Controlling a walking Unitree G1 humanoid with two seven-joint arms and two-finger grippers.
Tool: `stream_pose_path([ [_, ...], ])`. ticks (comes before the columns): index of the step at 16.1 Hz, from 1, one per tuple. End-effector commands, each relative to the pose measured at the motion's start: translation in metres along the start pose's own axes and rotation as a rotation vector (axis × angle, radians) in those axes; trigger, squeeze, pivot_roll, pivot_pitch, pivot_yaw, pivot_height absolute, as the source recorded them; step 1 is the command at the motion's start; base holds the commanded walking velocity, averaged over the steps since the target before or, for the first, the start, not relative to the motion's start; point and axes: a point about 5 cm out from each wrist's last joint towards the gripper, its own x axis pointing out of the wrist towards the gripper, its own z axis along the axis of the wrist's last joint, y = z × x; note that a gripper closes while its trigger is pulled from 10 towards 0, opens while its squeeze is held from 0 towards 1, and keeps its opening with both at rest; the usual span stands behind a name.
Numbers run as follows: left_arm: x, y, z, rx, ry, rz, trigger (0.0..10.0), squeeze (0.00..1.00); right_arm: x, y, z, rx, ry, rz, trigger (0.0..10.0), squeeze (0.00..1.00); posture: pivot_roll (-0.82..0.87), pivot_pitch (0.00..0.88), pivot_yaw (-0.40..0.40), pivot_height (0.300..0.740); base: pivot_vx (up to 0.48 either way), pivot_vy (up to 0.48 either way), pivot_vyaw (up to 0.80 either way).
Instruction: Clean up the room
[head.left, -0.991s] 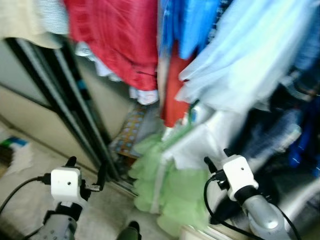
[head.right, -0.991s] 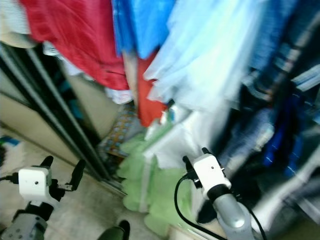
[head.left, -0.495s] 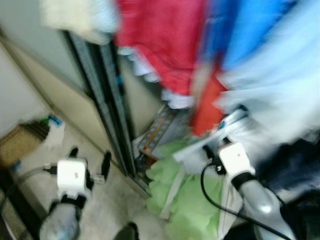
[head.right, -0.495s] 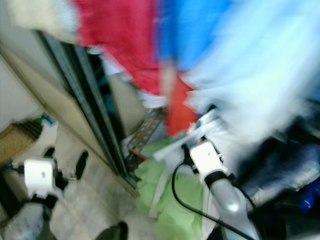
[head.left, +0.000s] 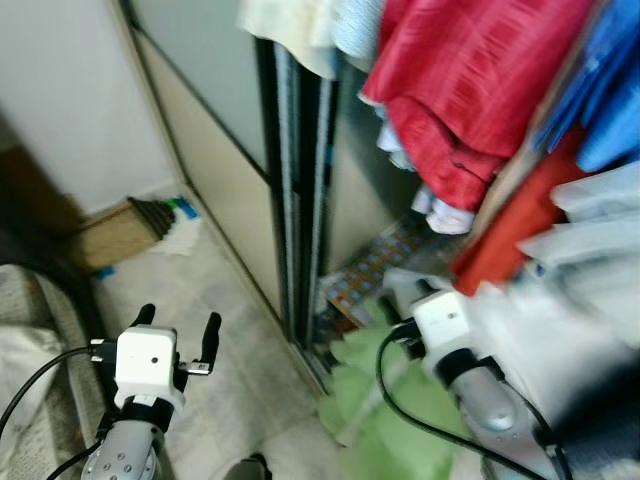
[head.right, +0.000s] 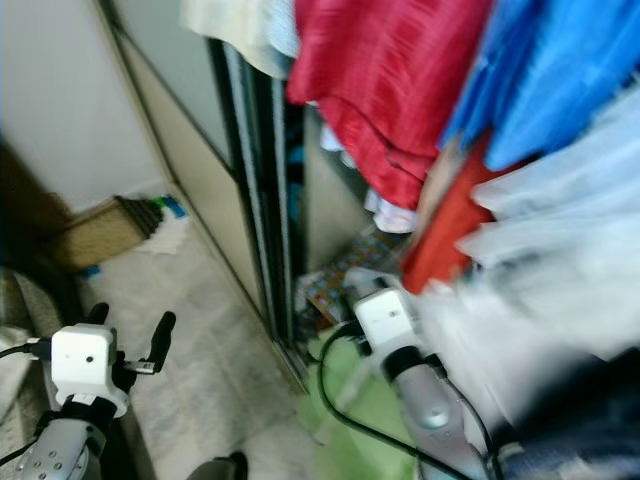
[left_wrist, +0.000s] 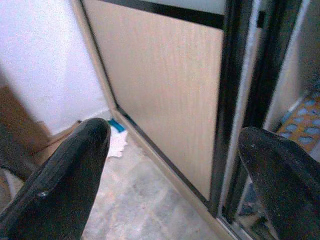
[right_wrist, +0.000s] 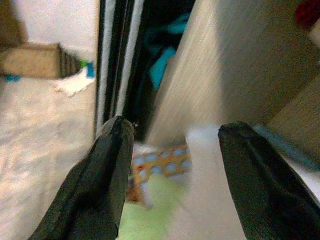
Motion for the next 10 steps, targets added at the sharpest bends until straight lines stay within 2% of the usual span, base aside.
stream_pose_path([
  [1, -0.002, -0.003, -0.003, -0.009, 0.022, -0.025, 10.0, 0.0, -0.011, -0.011, -0.017, 0.048, 0.116, -0.044, 10.0, 0.0, 0.09, 0.164, -0.038, 0.74, 0.0, 0.0, 0.0],
  [2, -0.003, -0.004, -0.003, 0.001, 0.025, -0.043, 10.0, 0.0, -0.036, -0.019, -0.029, 0.057, 0.199, -0.067, 10.0, 0.0, 0.09, 0.169, -0.044, 0.74, 0.0, 0.0, 0.0],
  [4, -0.006, -0.001, -0.005, -0.001, 0.032, -0.039, 10.0, 0.0, -0.07, -0.025, -0.03, 0.014, 0.195, -0.078, 10.0, 0.0, 0.06, 0.174, -0.038, 0.74, 0.0, 0.0, 0.0],
  [5, -0.006, 0.0, -0.005, -0.001, 0.032, -0.038, 10.0, 0.0, -0.073, -0.025, -0.029, 0.006, 0.19, -0.078, 10.0, 0.0, 0.06, 0.174, -0.038, 0.74, 0.0, 0.0, 0.0],
  [6, -0.003, -0.004, -0.005, -0.002, 0.031, -0.041, 10.0, 0.0, -0.073, -0.026, -0.025, -0.04, 0.159, -0.066, 10.0, 0.0, 0.05, 0.177, -0.025, 0.74, 0.0, 0.0, 0.8],
  [7, -0.001, -0.009, -0.004, -0.002, 0.025, -0.056, 10.0, 0.0, -0.07, -0.026, -0.023, -0.044, 0.147, -0.067, 10.0, 0.0, 0.05, 0.178, -0.023, 0.74, 0.0, 0.0, 0.8],
  [10, 0.0, -0.01, -0.003, -0.002, 0.019, -0.063, 10.0, 0.0, -0.055, -0.021, -0.017, -0.006, 0.106, -0.062, 10.0, 0.0, 0.05, 0.181, -0.021, 0.74, 0.0, 0.0, 0.8],
])
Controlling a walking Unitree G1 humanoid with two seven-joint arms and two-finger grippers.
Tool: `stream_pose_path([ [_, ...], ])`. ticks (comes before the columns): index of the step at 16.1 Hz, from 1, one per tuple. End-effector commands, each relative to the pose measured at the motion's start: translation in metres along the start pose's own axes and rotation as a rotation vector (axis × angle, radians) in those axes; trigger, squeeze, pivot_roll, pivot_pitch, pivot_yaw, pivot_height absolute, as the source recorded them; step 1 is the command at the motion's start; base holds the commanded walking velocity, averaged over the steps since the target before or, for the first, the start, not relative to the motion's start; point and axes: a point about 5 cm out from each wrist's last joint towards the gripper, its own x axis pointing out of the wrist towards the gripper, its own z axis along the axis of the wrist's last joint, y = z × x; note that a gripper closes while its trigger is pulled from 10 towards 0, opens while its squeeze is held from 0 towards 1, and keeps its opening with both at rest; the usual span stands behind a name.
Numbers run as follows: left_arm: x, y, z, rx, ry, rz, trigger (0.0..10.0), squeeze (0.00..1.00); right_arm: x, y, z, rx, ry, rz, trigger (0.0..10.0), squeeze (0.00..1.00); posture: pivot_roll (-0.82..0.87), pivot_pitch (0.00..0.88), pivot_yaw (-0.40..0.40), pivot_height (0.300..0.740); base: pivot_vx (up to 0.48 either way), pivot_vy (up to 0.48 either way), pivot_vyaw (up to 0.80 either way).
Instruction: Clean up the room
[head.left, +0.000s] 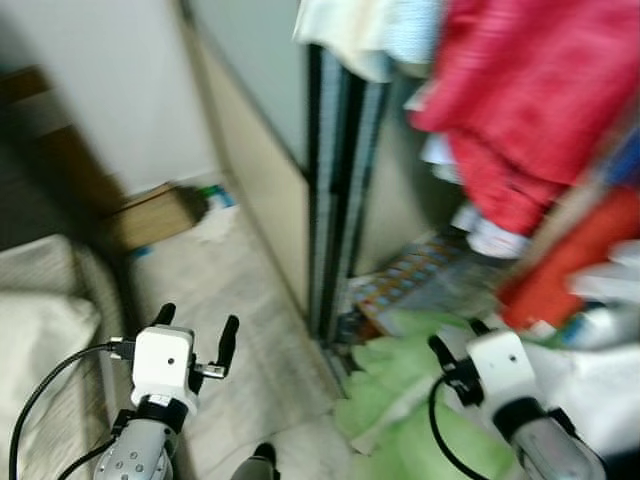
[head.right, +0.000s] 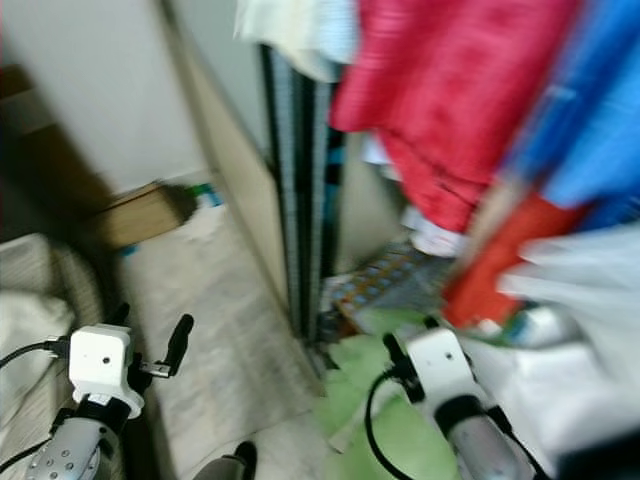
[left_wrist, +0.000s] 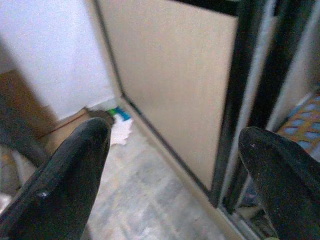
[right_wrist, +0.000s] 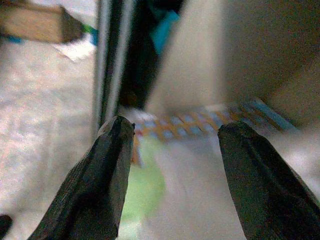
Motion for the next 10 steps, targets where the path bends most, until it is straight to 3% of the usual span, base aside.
stream_pose_path([
  [1, -0.002, 0.001, -0.002, 0.001, 0.018, 0.013, 10.0, 0.0, 0.002, 0.005, -0.001, 0.021, 0.003, 0.017, 10.0, 0.0, 0.06, 0.186, -0.027, 0.74, 0.0, 0.0, 0.8],
  [7, -0.007, 0.001, -0.004, -0.035, 0.04, 0.059, 10.0, 0.0, 0.014, 0.009, 0.01, 0.011, -0.056, 0.073, 10.0, 0.0, 0.07, 0.202, -0.03, 0.74, 0.0, 0.0, 0.8],
  [10, -0.01, 0.005, -0.005, -0.01, 0.051, 0.096, 10.0, 0.0, 0.017, 0.012, 0.012, 0.02, -0.065, 0.079, 10.0, 0.0, 0.07, 0.214, -0.02, 0.74, 0.0, 0.0, 0.8],
])
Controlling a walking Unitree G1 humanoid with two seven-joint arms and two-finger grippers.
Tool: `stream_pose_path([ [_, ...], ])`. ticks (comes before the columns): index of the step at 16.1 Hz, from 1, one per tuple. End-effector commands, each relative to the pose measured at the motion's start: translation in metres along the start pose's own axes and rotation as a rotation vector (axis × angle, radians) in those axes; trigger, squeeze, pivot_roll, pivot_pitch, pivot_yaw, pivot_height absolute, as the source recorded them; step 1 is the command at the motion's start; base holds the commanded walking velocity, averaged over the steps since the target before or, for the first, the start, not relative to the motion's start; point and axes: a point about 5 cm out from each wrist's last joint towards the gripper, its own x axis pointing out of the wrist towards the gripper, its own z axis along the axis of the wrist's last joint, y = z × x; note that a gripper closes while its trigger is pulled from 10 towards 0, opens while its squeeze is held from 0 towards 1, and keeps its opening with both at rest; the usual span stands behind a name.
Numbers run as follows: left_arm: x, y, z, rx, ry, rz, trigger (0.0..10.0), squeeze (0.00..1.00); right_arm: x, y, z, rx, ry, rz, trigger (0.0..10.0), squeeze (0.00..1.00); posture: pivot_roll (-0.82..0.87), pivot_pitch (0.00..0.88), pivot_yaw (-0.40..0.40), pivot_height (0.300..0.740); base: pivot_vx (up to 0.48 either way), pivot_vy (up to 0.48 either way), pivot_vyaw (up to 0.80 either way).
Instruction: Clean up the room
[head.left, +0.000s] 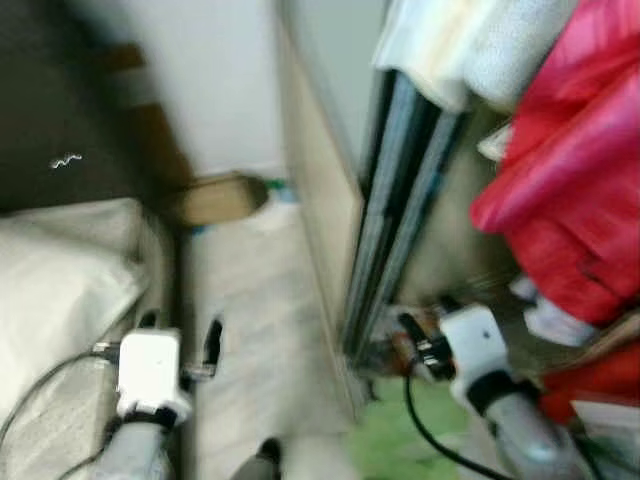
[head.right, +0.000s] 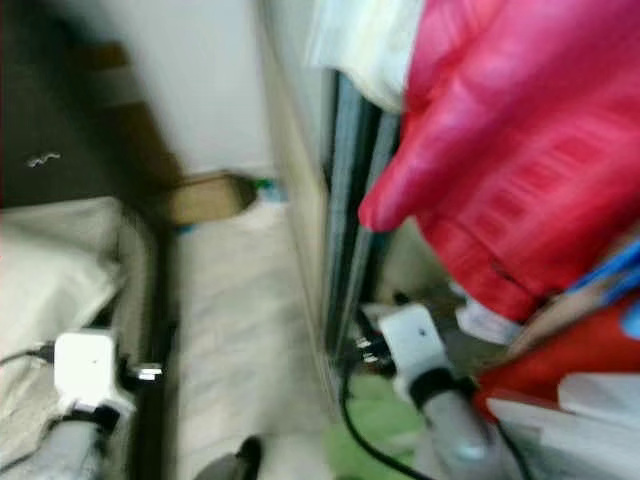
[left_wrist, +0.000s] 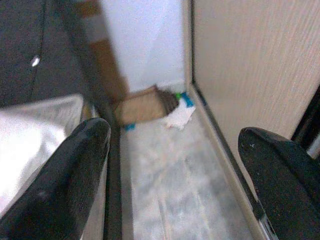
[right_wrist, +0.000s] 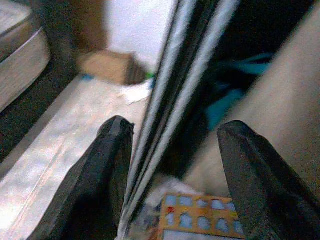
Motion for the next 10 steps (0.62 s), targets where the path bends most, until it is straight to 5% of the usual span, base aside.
stream_pose_path([
  [1, -0.0024, 0.0038, -0.0028, 0.027, 0.017, -0.006, 10.0, 0.0, -0.0004, 0.0044, 0.0003, 0.014, 0.001, 0.013, 10.0, 0.0, 0.07, 0.216, -0.02, 0.74, 0.0, 0.0, 0.8],
  [3, -0.0024, 0.0024, -0.0033, 0.006, 0.019, -0.016, 10.0, 0.0, -0.0002, 0.0059, 0.0011, 0.018, -0.007, 0.024, 10.0, 0.0, 0.07, 0.216, -0.02, 0.74, 0.0, 0.0, 0.62],
  [10, -0.0025, 0.0008, -0.0039, -0.031, 0.032, -0.029, 10.0, 0.0, 0.0033, 0.0028, 0.0013, 0.021, -0.011, 0.018, 10.0, 0.0, 0.07, 0.218, -0.024, 0.74, 0.0, 0.0, 0.0],
])
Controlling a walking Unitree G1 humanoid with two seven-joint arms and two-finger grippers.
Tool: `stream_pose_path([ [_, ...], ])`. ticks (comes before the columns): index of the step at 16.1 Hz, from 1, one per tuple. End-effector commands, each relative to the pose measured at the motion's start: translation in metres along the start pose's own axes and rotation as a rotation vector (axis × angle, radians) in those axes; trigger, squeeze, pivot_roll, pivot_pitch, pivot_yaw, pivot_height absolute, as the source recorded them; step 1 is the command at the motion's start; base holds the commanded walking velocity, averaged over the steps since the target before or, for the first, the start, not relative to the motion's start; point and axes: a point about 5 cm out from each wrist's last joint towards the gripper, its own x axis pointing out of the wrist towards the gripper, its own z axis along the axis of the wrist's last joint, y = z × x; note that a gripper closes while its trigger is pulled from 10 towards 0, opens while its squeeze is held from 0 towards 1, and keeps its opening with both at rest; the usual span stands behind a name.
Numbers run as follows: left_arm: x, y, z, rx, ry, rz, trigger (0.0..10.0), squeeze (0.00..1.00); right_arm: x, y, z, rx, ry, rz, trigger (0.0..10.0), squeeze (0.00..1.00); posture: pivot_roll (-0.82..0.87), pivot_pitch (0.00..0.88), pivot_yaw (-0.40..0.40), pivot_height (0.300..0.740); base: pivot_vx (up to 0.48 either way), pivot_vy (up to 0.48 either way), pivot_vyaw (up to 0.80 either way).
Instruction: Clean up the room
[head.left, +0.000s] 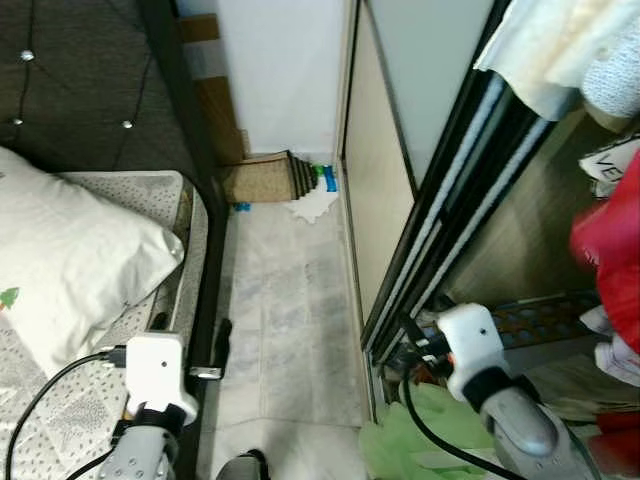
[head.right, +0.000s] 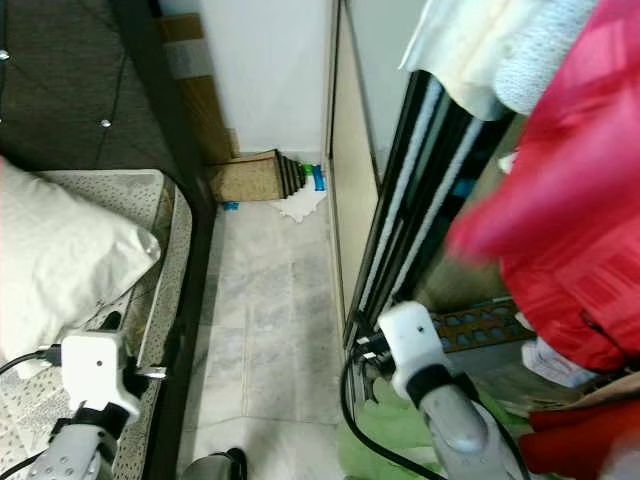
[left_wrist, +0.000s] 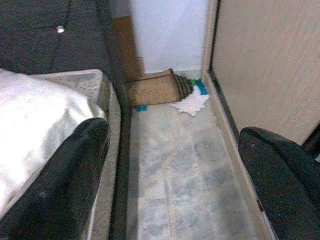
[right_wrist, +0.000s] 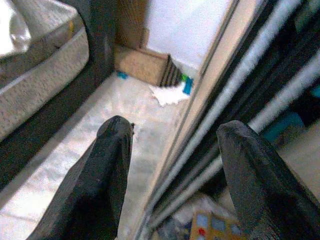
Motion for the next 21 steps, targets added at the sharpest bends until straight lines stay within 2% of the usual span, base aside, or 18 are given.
stream_pose_path([
  [1, -0.002, 0.0, -0.004, -0.007, 0.023, -0.007, 10.0, 0.0, -0.003, -0.001, -0.003, 0.001, 0.013, 0.001, 10.0, 0.0, 0.07, 0.213, -0.025, 0.74, 0.0, 0.311, 0.0],
  [9, 0.0, -0.001, -0.004, -0.008, 0.026, -0.018, 10.0, 0.0, 0.002, -0.004, -0.004, -0.018, 0.018, -0.013, 10.0, 0.0, 0.07, 0.207, -0.027, 0.74, 0.0, 0.367, 0.0],
  [12, 0.001, 0.0, -0.004, 0.011, 0.021, -0.025, 10.0, 0.0, 0.003, -0.002, -0.003, -0.033, 0.008, 0.001, 10.0, 0.0, 0.08, 0.202, -0.025, 0.74, 0.0, 0.0, 0.0],
  [21, 0.005, -0.003, 0.0, 0.07, -0.008, -0.029, 10.0, 0.0, 0.012, 0.001, 0.002, -0.031, -0.023, 0.005, 10.0, 0.0, 0.08, 0.215, -0.022, 0.74, 0.0, 0.0, 0.8],
])
